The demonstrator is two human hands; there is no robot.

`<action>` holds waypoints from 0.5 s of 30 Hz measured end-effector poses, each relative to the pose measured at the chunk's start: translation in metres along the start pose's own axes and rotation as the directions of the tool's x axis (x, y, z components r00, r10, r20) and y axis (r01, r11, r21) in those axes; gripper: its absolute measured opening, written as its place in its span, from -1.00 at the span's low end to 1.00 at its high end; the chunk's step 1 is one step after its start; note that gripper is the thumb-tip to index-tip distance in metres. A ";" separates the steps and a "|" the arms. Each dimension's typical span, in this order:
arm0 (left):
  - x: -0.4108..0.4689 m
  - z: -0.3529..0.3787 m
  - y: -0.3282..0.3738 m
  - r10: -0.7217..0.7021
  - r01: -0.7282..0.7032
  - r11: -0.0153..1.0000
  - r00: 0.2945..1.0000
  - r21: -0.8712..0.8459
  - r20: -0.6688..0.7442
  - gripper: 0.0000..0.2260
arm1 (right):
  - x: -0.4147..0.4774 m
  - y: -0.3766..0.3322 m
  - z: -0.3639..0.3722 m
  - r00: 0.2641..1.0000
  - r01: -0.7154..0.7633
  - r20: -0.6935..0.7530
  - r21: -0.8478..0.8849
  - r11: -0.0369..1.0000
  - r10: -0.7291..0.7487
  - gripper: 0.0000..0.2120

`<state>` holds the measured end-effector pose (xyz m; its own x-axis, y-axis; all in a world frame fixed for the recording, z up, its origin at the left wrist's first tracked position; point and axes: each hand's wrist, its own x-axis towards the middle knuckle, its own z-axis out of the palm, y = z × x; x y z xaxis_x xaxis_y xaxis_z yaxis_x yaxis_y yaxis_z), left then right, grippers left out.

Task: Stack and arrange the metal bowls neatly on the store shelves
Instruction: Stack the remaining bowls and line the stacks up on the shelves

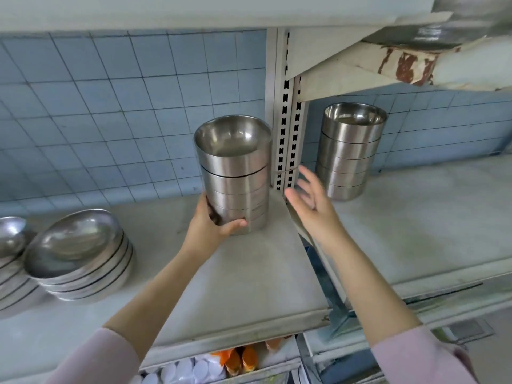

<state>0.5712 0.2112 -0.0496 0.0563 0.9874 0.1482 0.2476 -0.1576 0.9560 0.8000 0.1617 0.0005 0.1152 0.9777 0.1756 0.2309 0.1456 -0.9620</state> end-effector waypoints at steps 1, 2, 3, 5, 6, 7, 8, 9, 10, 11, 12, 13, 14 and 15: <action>-0.008 -0.001 0.000 0.001 -0.001 1.000 1.000 -0.006 0.020 -0.12 | -0.005 0.000 0.008 0.997 -0.027 0.076 0.048 0.998 0.023 -0.25; -0.017 -0.002 0.000 -0.003 0.003 1.000 0.999 -0.004 0.043 -0.11 | -0.009 0.001 0.014 0.990 -0.046 0.137 0.077 0.996 0.035 -0.26; -0.025 -0.004 0.000 -0.010 0.010 1.000 0.998 0.000 0.066 -0.11 | -0.014 0.002 0.019 0.981 -0.063 0.190 0.106 0.992 0.042 -0.28; -0.038 -0.005 0.001 -0.017 0.015 1.000 0.995 0.018 0.096 -0.08 | -0.024 0.008 0.025 0.965 -0.104 0.256 0.182 0.978 0.055 -0.33; -0.044 -0.006 0.001 -0.020 0.017 0.999 0.995 0.027 0.100 -0.05 | -0.030 0.010 0.026 0.964 -0.120 0.259 0.216 0.969 0.062 -0.34; -0.049 -0.006 0.002 -0.020 0.016 0.999 0.995 0.038 0.101 -0.02 | -0.035 0.012 0.026 0.967 -0.125 0.245 0.238 0.963 0.066 -0.35; -0.054 -0.005 0.004 -0.014 0.009 0.999 0.995 0.050 0.102 0.00 | -0.040 0.013 0.024 0.972 -0.122 0.228 0.246 0.962 0.065 -0.36; -0.058 -0.002 0.006 -0.004 -0.002 0.998 0.994 0.059 0.106 0.00 | -0.043 0.014 0.022 0.975 -0.116 0.215 0.247 0.962 0.062 -0.37; -0.062 0.002 0.008 0.005 -0.012 0.998 0.994 0.064 0.111 -0.01 | -0.047 0.014 0.018 0.976 -0.113 0.209 0.249 0.962 0.060 -0.37; -0.065 0.007 0.012 0.013 -0.021 0.997 0.993 0.068 0.116 -0.03 | -0.049 0.015 0.012 0.977 -0.113 0.206 0.256 0.960 0.060 -0.36; -0.067 0.013 0.016 0.021 -0.030 0.997 0.992 0.074 0.121 -0.04 | -0.052 0.015 0.005 0.978 -0.114 0.200 0.263 0.958 0.061 -0.34; -0.068 0.021 0.022 0.034 -0.044 0.996 0.991 0.079 0.127 -0.05 | -0.054 0.016 -0.005 0.979 -0.114 0.191 0.264 0.958 0.064 -0.32; -0.069 0.029 0.026 0.042 -0.053 0.995 0.990 0.082 0.134 -0.05 | -0.056 0.017 -0.013 0.981 -0.120 0.181 0.259 0.958 0.074 -0.28; -0.069 0.038 0.031 0.051 -0.063 0.994 0.989 0.086 0.141 -0.04 | -0.057 0.018 -0.023 0.982 -0.127 0.169 0.255 0.959 0.086 -0.22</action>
<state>0.6115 0.1376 -0.0395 0.2042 0.9658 0.1596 0.3255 -0.2208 0.9194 0.8195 0.1052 -0.0219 -0.0300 0.9981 0.0547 -0.0395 0.0535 -0.9978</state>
